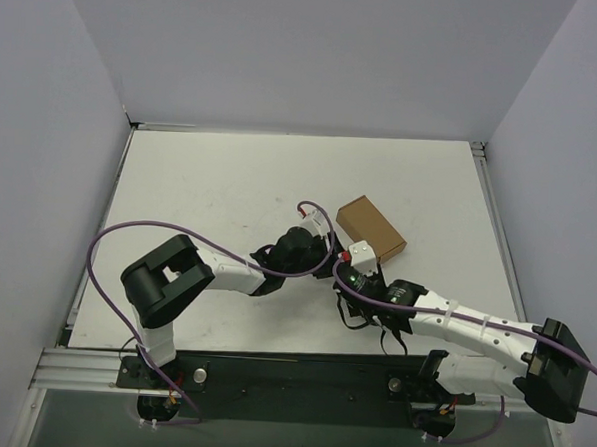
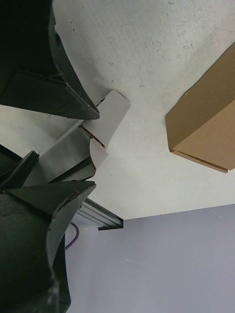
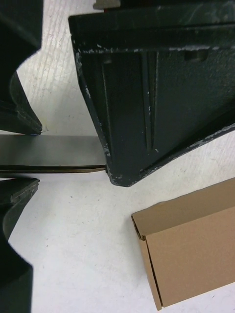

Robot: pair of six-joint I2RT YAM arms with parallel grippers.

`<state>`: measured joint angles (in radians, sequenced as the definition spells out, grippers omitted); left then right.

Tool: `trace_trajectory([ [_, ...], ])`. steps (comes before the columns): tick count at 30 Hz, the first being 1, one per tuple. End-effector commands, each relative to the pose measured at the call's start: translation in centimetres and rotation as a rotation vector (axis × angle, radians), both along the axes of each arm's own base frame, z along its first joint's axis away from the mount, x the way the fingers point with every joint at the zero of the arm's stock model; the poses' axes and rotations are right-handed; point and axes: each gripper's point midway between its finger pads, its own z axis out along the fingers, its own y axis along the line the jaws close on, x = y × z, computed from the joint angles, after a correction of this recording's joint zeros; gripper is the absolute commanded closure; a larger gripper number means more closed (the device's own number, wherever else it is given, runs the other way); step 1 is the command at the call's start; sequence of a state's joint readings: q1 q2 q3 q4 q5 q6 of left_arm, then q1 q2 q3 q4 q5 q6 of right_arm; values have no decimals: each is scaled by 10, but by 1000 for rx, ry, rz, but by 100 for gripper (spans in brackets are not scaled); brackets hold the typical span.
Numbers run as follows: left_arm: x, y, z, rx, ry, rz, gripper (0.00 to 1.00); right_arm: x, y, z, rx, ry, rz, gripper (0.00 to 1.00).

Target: Fold the paper box

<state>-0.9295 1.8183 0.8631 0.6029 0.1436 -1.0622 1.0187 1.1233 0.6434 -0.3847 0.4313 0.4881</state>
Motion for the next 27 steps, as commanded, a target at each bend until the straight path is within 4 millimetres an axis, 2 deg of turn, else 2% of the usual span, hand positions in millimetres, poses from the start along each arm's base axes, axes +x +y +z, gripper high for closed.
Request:
trace_trajectory([
  [1, 2, -11, 16, -39, -34, -23, 39, 8, -6, 9, -44, -49, -54, 61],
  [2, 2, -10, 15, -33, -35, -21, 39, 8, -7, 9, -47, -49, -56, 67],
  [7, 4, -7, 29, -42, -73, -18, 36, 8, -5, 9, -44, -45, -40, 80],
  [11, 11, 10, 41, -25, -121, 14, 31, 5, 2, 10, -9, -33, 19, 84],
  [12, 18, 19, 53, -25, -158, 39, 29, 5, 5, 13, 13, -34, 37, 85],
  [14, 23, 31, 56, 12, -174, 64, 26, 3, 17, 13, 64, -20, 101, 86],
  [15, 29, 40, 68, 23, -218, 86, 25, 2, 18, 13, 86, -20, 118, 86],
  [16, 32, 45, 72, 40, -234, 94, 24, 1, 27, 14, 126, -11, 159, 87],
  [17, 31, 51, 68, 80, -227, 92, 24, 1, 31, 16, 147, -11, 176, 87],
  [18, 33, 54, 78, 93, -264, 85, 24, 2, 35, 18, 176, -21, 188, 87],
  [19, 32, 59, 72, 135, -256, 71, 24, 1, 37, 17, 188, -7, 212, 87],
  [21, 32, 64, 77, 179, -297, 48, 24, 2, 40, 18, 209, -8, 231, 87],
  [22, 28, 67, 70, 220, -282, 28, 24, 2, 42, 18, 214, -6, 240, 88],
  [23, 25, 68, 68, 252, -296, -13, 24, 2, 43, 17, 216, 3, 257, 88],
  [24, 27, 65, 73, 264, -307, -29, 23, 3, 44, 16, 217, 7, 263, 88],
  [27, 18, 65, 64, 308, -296, -103, 24, 2, 48, 12, 220, 14, 291, 88],
])
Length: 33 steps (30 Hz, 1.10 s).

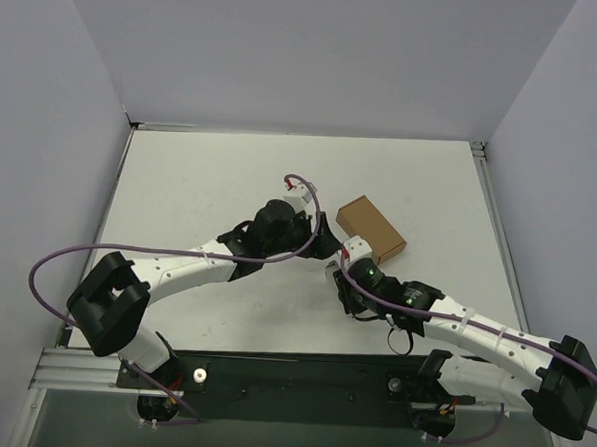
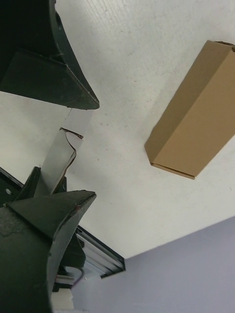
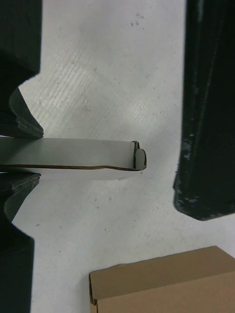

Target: Fold the paper box

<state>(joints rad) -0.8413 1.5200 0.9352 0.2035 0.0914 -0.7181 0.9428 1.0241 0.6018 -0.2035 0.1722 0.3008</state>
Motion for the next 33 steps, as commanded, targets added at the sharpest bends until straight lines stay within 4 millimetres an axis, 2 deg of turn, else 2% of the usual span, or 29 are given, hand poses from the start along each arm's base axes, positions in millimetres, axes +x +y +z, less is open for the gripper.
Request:
trace_trajectory([
  [1, -13, 1, -4, 113, -14, -128, 25, 0, 12, -3, 23, -2, 85, 88],
  [7, -16, -4, -8, 115, 4, -163, 31, -1, 14, -9, 20, 10, 99, 88],
  [14, -17, -12, -28, 140, 56, -194, 33, -1, 13, -13, 17, 13, 93, 88],
  [15, -18, -13, -29, 138, 58, -197, 37, -1, 12, -14, 14, 14, 91, 88],
  [18, -18, -14, -31, 133, 63, -199, 40, -1, 12, -15, 16, 16, 89, 88],
  [33, -18, -5, -53, 192, 71, -169, 54, 0, 11, -16, 19, 14, 78, 89],
])
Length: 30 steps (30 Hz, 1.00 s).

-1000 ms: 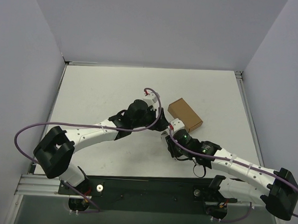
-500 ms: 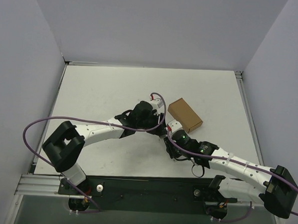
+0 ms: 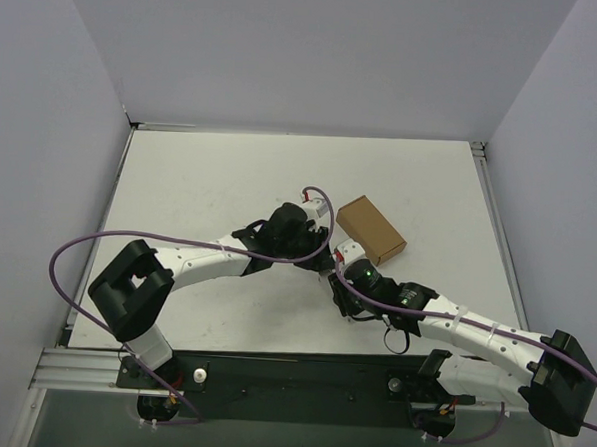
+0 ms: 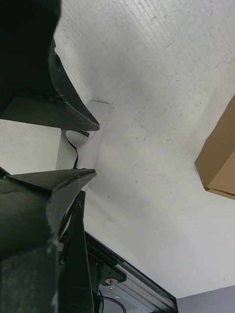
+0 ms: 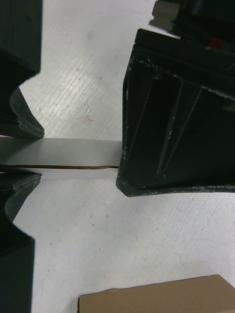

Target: Fold the paper box

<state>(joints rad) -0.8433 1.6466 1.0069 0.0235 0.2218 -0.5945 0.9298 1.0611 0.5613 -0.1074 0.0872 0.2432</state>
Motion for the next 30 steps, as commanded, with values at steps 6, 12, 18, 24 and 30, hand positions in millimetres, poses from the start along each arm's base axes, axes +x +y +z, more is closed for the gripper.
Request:
trace_trajectory([
  [6, 0, 6, -2, 13, -39, 11, 57, 3, -3, -2, 5, -6, -19, 89],
  [12, -3, 13, -10, -5, -48, 34, 58, 4, -5, -3, 10, -2, -27, 89],
  [18, -5, 19, -16, -10, -59, 55, 60, 4, -5, -4, 9, 0, -27, 89],
  [24, -9, 27, -30, -8, -55, 79, 62, 3, -5, -5, 11, 1, -32, 89],
  [30, -12, 32, -37, -23, -69, 89, 64, 4, -6, -5, 11, 1, -35, 89],
])
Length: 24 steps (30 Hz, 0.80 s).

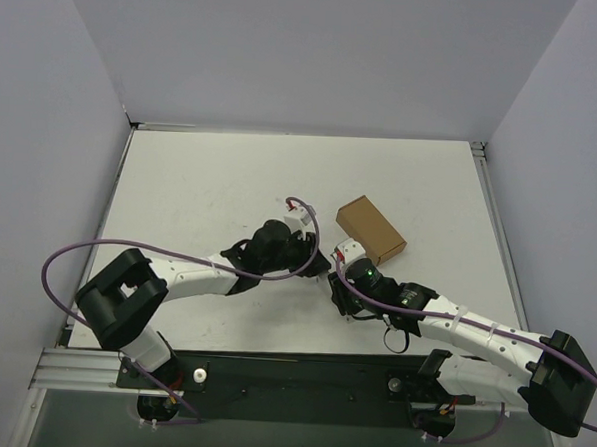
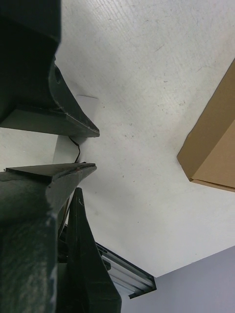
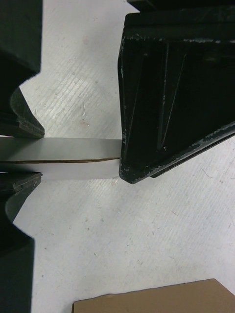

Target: Fold the paper box

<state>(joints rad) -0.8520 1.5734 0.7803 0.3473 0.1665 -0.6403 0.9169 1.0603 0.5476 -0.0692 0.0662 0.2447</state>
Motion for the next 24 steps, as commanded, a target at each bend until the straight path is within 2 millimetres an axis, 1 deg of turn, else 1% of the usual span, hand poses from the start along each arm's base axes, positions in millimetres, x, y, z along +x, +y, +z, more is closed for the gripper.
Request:
trace_trajectory([
  [1, -11, 25, -38, 101, 35, 31, 64, 1, -10, -5, -20, 4, -36, 89],
  [3, -12, 27, -40, 97, 36, 40, 66, 1, -10, -5, -19, 3, -38, 89],
  [4, -12, 26, -40, 90, 32, 43, 66, 2, -10, -5, -17, 3, -40, 89],
  [5, -15, 29, -45, 96, 36, 43, 66, 2, -10, -5, -16, 1, -41, 89],
  [7, -16, 28, -44, 82, 27, 46, 67, 2, -10, -5, -18, 1, -42, 89],
  [8, -18, 30, -48, 86, 33, 48, 67, 2, -10, -6, -19, 3, -41, 89],
  [11, -20, 30, -50, 78, 25, 48, 67, 2, -10, -5, -18, 1, -40, 89],
  [12, -23, 34, -57, 85, 30, 53, 67, 2, -10, -5, -15, 0, -41, 89],
  [16, -28, 35, -62, 83, 13, 52, 67, 2, -11, -5, -17, -1, -46, 89],
  [19, -33, 35, -70, 116, 0, 46, 67, 3, -11, -5, -16, -2, -49, 89],
  [23, -42, 32, -78, 143, -4, 34, 68, 2, -13, -4, -17, -5, -56, 87],
  [24, -40, 34, -79, 154, -12, 50, 68, 3, -13, -3, -15, -9, -61, 85],
])
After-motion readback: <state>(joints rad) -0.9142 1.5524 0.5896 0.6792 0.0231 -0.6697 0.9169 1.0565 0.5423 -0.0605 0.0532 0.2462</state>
